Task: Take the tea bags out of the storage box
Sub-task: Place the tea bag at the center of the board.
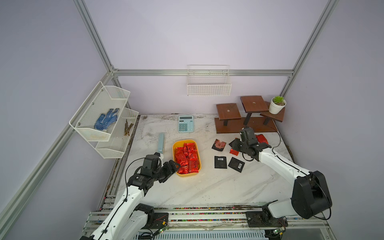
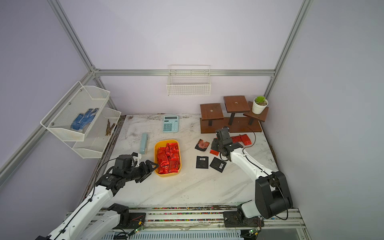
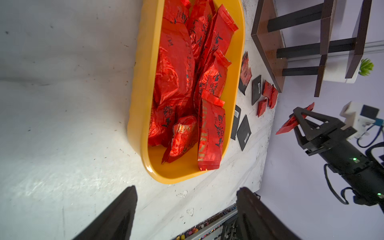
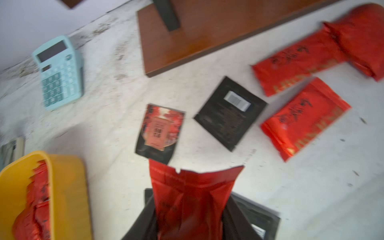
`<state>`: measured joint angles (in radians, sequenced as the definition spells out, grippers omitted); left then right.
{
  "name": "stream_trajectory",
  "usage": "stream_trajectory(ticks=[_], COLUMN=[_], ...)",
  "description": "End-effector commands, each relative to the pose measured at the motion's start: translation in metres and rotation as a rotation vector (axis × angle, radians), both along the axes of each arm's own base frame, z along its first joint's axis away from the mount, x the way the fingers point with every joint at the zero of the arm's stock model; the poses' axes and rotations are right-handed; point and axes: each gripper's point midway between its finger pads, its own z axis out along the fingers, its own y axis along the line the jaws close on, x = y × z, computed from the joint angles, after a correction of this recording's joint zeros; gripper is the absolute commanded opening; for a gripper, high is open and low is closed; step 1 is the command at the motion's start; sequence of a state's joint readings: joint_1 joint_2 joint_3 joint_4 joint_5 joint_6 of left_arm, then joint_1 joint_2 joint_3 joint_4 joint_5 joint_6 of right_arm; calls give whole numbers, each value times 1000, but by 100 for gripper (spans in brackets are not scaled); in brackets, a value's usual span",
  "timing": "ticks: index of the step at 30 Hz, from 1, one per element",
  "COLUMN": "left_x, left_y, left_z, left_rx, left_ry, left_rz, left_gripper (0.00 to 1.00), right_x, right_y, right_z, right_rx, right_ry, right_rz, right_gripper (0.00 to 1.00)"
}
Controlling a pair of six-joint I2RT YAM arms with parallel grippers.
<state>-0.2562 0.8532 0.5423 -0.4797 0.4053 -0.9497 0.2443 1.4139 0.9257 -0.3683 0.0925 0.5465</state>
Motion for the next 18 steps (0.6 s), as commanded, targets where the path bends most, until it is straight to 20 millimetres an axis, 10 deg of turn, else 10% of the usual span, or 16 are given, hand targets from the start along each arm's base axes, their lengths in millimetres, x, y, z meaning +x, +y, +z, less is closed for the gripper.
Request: stream_trajectory(ticks=[1,9,18], left_x=[21,19,11], left_y=[-14,-18,-17], left_z=[25,27,22], left_rx=[-33,-49,-64], left_ry=[-99,-128,-129], left_rz=[-10,-23,-27], left_gripper=[78,78,79], right_x=[-8,-21,-21], right_y=[-33,-95,-168], right_z=[-17,-61,-61], right_rx=[115,310,363], right_ry=[10,115,88], right_rz=[-118,-410,-715], right_gripper=[42,41,42])
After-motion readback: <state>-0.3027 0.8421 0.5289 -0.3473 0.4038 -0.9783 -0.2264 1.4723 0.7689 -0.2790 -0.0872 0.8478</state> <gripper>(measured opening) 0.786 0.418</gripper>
